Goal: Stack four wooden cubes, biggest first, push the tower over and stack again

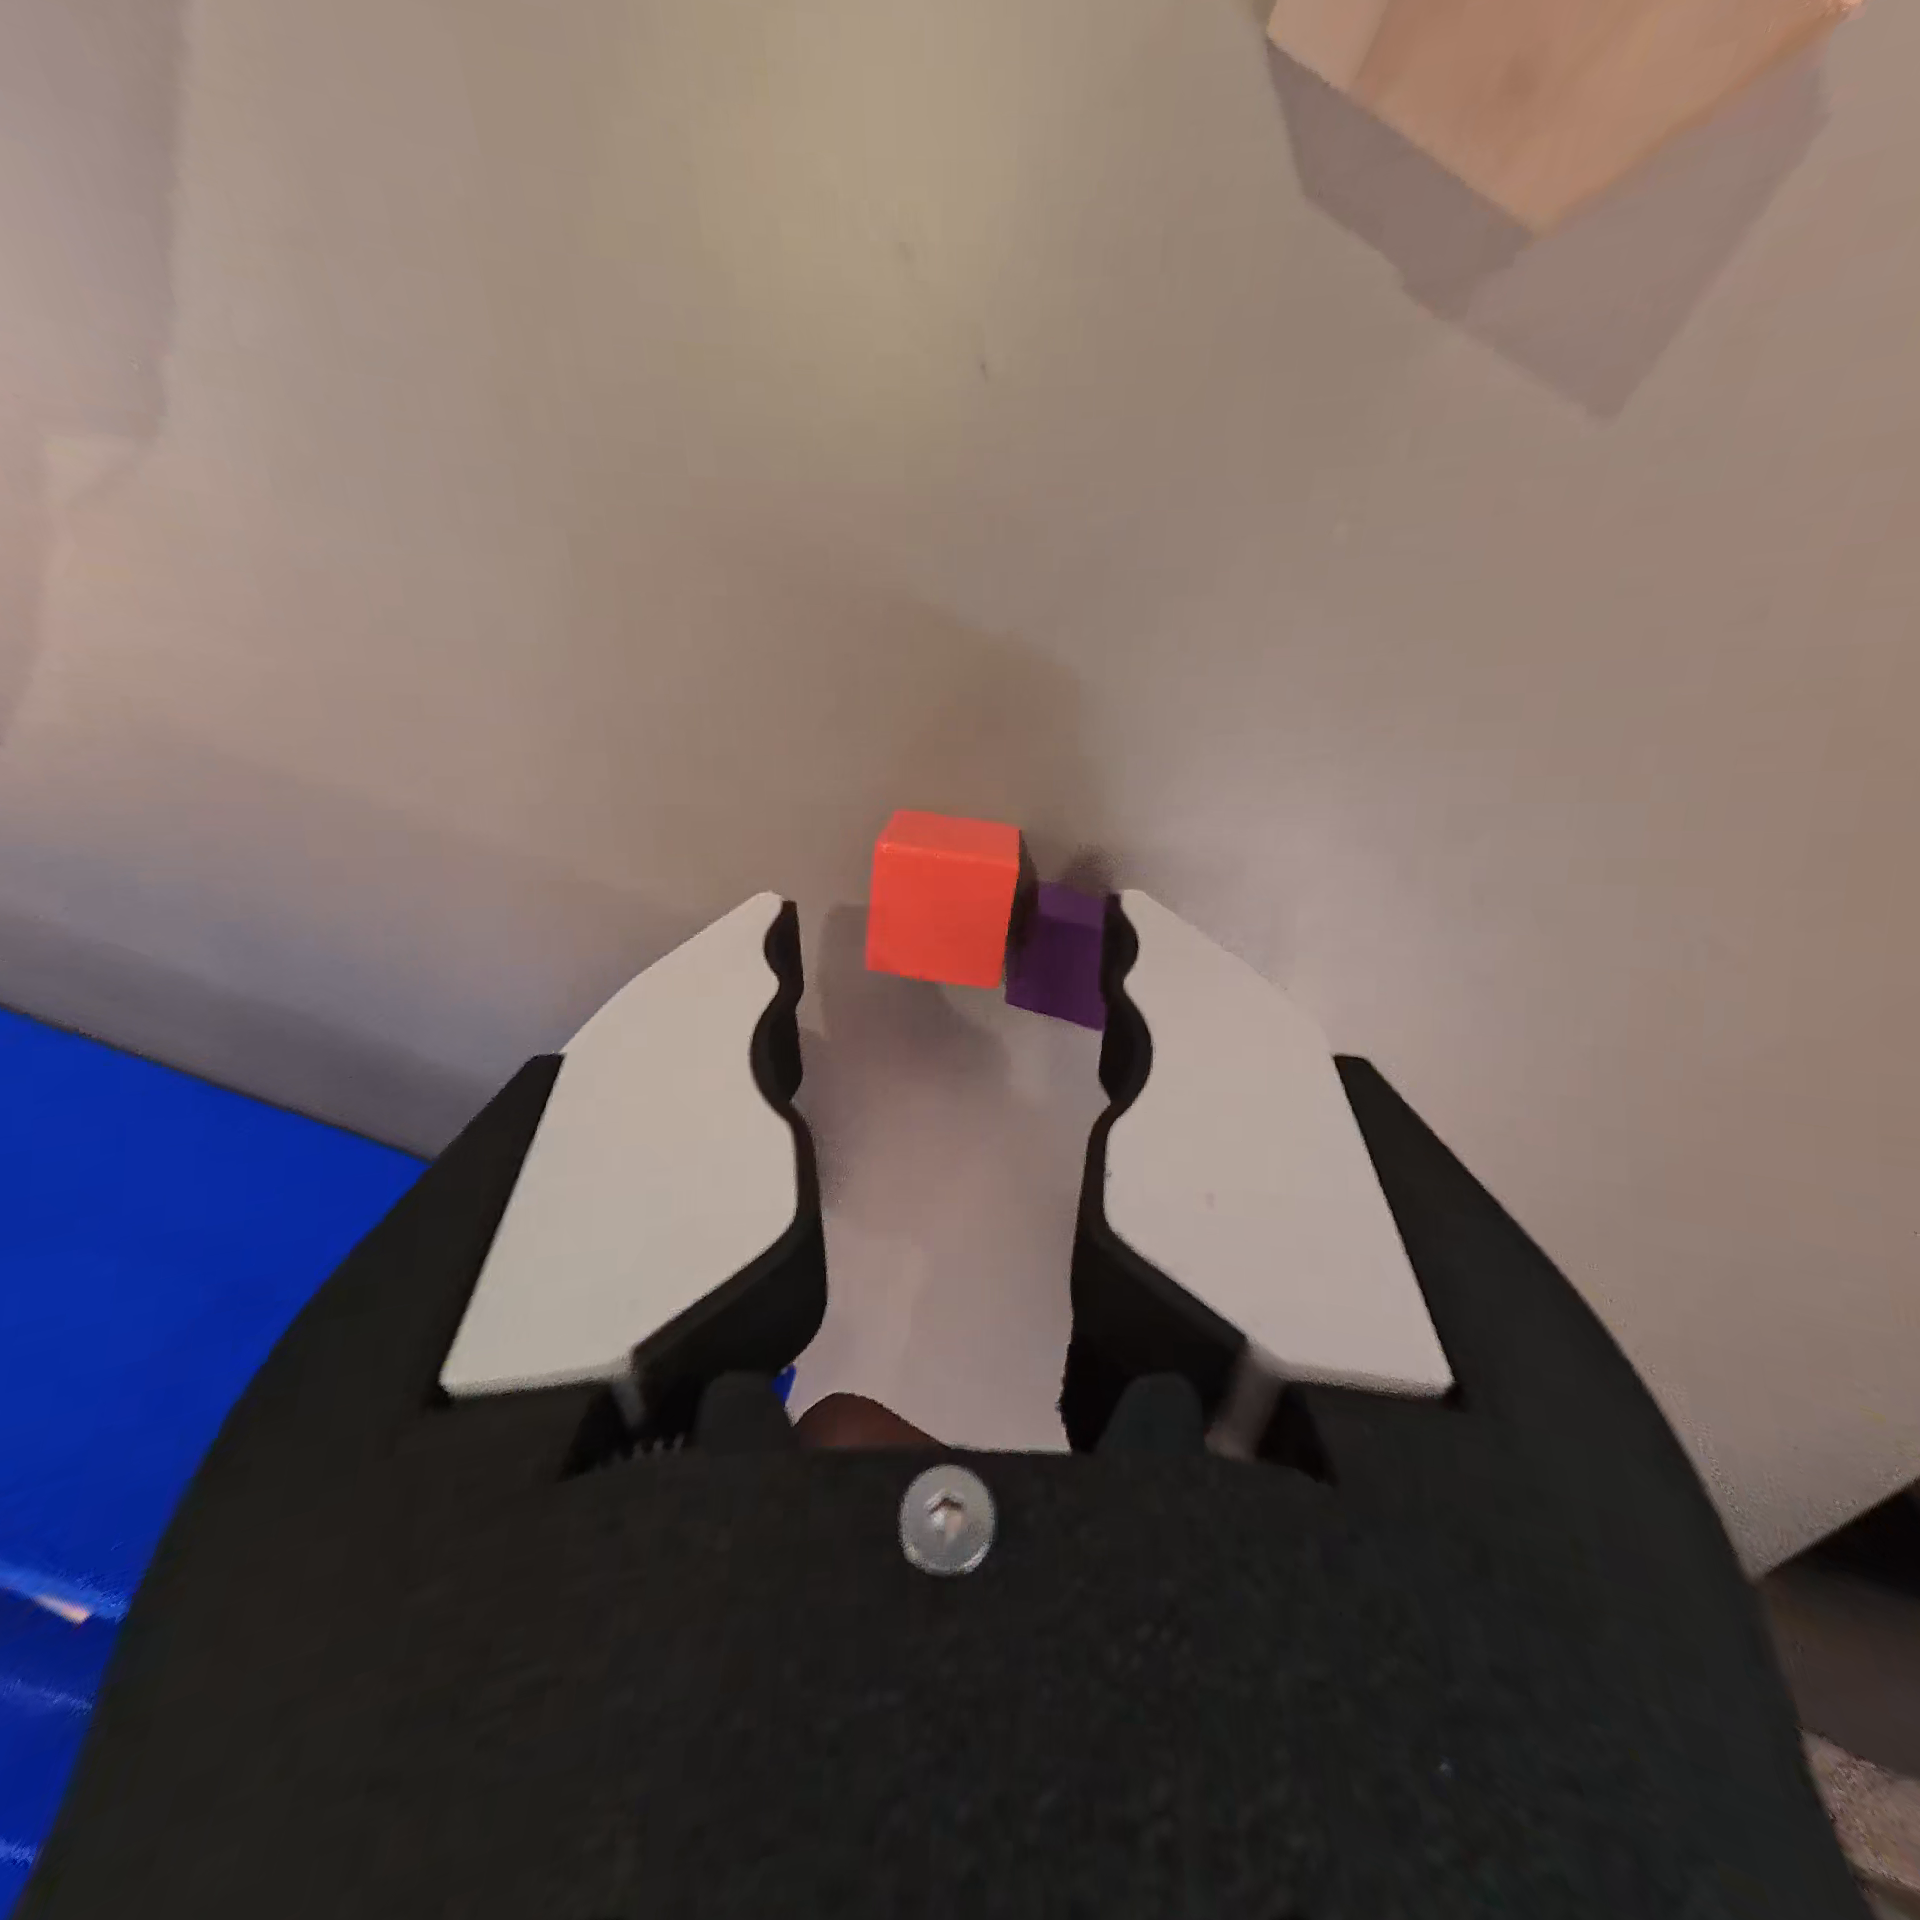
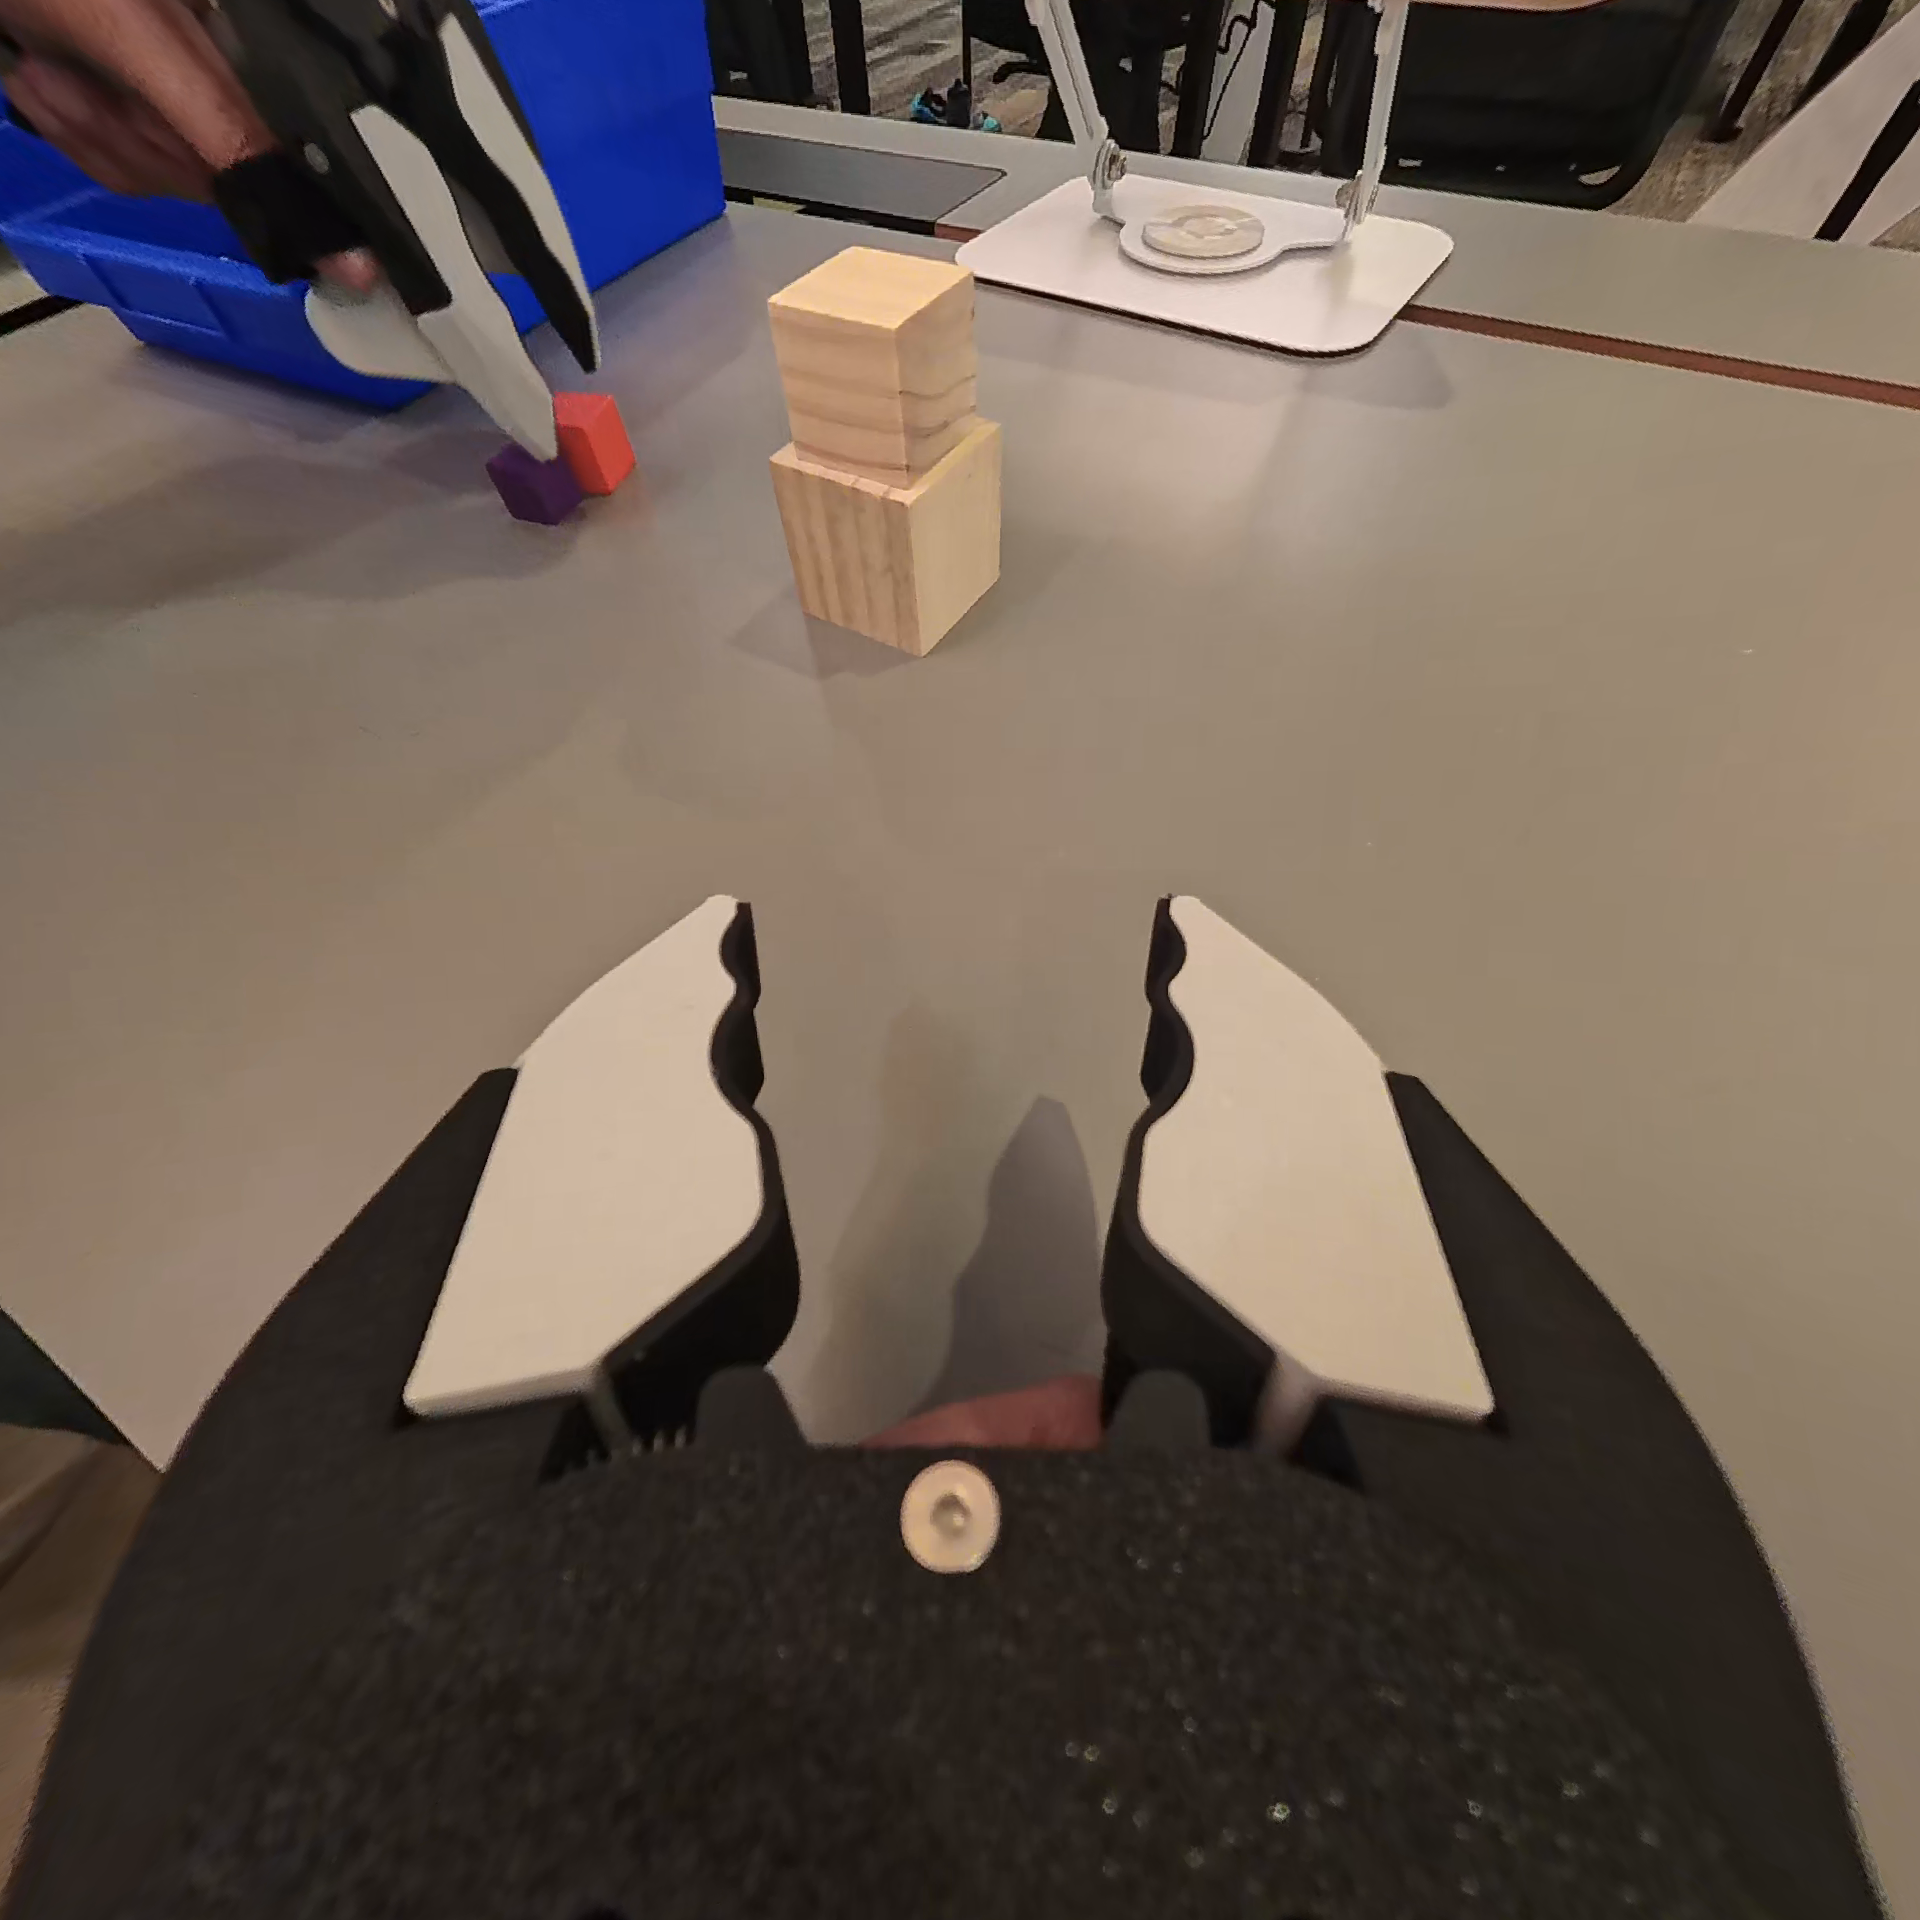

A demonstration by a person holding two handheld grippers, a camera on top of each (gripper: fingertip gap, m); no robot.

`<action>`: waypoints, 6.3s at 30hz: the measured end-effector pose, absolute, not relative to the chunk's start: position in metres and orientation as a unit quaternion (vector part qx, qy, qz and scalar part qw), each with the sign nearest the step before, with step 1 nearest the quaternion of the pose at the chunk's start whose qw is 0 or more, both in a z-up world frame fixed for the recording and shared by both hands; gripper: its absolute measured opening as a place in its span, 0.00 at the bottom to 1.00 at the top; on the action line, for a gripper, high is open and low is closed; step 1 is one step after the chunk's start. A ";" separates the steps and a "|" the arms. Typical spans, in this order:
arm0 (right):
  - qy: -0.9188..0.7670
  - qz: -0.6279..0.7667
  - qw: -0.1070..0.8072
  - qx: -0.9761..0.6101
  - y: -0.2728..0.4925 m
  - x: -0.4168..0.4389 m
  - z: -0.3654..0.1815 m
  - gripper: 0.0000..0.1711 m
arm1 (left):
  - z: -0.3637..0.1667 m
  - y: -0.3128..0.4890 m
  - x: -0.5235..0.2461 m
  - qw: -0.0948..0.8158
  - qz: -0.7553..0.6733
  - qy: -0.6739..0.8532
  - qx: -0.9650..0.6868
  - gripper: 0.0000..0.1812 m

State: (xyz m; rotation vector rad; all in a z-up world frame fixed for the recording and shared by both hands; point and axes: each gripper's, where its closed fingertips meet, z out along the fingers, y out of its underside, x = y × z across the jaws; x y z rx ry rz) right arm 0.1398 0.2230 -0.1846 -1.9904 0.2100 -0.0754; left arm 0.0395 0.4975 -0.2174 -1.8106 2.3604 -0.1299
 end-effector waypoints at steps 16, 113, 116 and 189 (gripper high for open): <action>0.085 -0.018 0.536 -0.840 0.224 0.137 -0.186 0.40 | -0.240 0.501 0.037 0.045 -0.054 0.799 -0.597 0.16; 0.085 -0.076 0.563 -0.819 0.222 0.158 -0.160 0.36 | -0.131 0.401 -0.064 0.584 -0.268 0.321 -0.696 0.39; 0.082 -0.076 0.570 -0.814 0.222 0.157 -0.159 0.39 | -0.148 0.399 -0.059 0.552 -0.288 0.312 -0.718 0.38; 0.054 -0.075 0.564 -0.820 0.219 0.147 -0.159 0.34 | -0.136 0.372 -0.036 0.514 -0.342 0.451 -0.644 0.12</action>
